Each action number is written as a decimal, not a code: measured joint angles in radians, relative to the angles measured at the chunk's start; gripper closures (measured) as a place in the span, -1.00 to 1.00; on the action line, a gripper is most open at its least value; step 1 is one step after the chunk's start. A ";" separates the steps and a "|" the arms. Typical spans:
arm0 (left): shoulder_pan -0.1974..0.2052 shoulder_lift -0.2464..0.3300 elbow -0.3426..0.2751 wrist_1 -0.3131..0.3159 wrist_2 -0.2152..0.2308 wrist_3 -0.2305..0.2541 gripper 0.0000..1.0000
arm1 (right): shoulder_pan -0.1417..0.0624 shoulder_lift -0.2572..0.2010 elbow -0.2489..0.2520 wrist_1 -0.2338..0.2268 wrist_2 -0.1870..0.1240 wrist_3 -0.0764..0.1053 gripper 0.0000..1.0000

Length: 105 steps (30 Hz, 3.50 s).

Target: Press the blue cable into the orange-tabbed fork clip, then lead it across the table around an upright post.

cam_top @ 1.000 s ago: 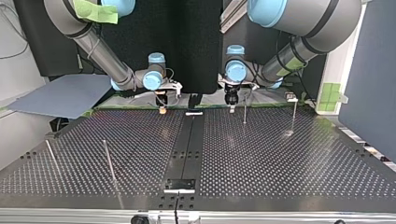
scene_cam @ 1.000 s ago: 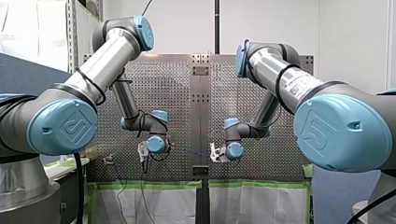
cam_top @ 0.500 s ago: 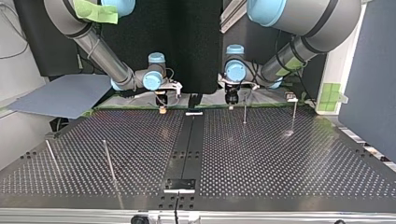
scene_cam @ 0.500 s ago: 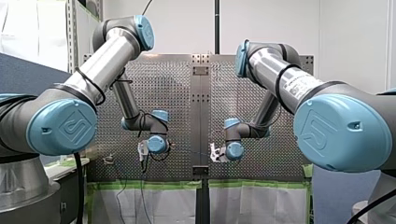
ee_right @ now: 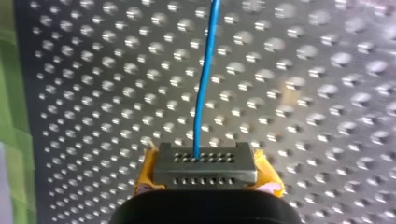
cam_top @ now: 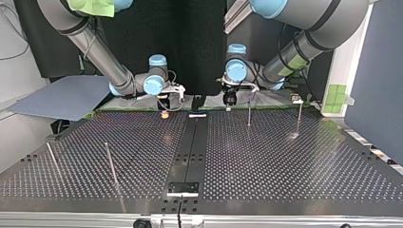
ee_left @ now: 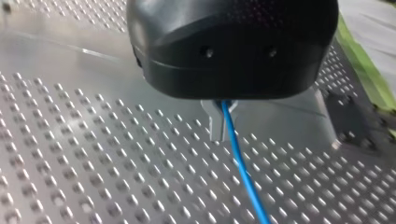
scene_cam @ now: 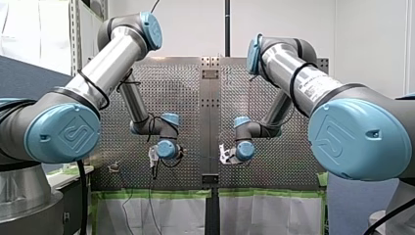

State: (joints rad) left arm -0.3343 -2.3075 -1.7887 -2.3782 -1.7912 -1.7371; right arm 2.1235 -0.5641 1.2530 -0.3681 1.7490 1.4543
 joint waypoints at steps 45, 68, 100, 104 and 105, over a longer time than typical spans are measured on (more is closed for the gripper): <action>-0.082 0.383 0.059 -0.192 0.015 -0.116 1.00 | 0.045 -0.411 0.000 0.147 -0.002 0.038 1.00; -0.093 0.388 0.220 -0.318 0.030 -0.136 1.00 | 0.024 -0.605 -0.033 0.180 -0.020 0.055 1.00; -0.189 0.306 0.471 -0.412 0.115 -0.327 1.00 | -0.123 -0.711 -0.031 0.237 -0.015 0.061 1.00; -0.202 0.290 0.505 -0.419 0.126 -0.361 1.00 | -0.141 -0.710 -0.031 0.239 -0.015 0.061 1.00; -0.206 0.284 0.512 -0.423 0.128 -0.369 1.00 | -0.147 -0.710 -0.031 0.240 -0.015 0.061 1.00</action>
State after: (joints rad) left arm -0.5398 -2.0232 -1.2762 -2.8009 -1.6632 -2.1058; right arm 1.9770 -1.2744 1.2220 -0.1276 1.7337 1.5156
